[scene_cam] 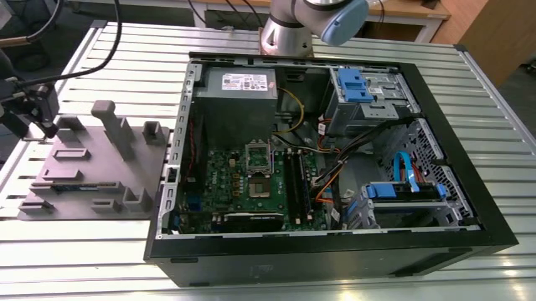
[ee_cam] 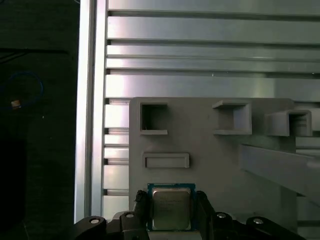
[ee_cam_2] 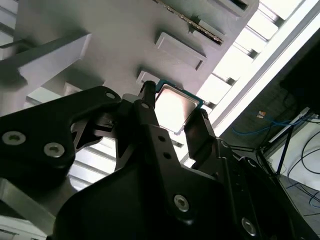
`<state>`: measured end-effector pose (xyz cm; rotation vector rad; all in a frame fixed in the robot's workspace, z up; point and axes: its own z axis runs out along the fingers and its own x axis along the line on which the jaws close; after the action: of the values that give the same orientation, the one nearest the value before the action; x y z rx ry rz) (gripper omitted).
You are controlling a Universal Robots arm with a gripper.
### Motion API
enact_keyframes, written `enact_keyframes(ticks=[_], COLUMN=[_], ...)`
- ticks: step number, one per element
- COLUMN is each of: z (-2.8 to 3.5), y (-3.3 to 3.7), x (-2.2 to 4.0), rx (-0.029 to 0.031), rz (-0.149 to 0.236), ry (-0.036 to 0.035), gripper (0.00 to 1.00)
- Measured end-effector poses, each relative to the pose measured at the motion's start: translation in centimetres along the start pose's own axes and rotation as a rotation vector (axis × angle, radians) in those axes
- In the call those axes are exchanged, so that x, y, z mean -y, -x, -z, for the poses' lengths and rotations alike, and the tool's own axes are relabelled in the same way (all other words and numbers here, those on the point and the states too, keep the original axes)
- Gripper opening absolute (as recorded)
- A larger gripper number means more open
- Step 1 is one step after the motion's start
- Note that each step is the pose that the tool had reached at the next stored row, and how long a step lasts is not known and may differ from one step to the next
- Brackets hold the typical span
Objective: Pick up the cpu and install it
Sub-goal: 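Pick up the cpu and move it towards the insertion slot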
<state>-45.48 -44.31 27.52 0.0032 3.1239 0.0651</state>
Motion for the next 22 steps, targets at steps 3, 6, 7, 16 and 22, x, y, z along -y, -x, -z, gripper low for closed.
enact_keyframes(ticks=[3,6,7,16,22], z=[1.22,2.40,2.83,6.91,7.69], y=[0.03,0.07,0.09,0.21,0.23], x=[-0.05,-0.10,-0.12,-0.30,-0.33], rx=[-0.0001,0.0000,-0.0001,-0.0001,0.0001], rz=[0.000,0.000,0.000,0.000,0.000], ry=[-0.0001,0.0000,-0.0001,-0.0001,0.0001], gripper=[0.48,0.48,0.48,0.48,0.48])
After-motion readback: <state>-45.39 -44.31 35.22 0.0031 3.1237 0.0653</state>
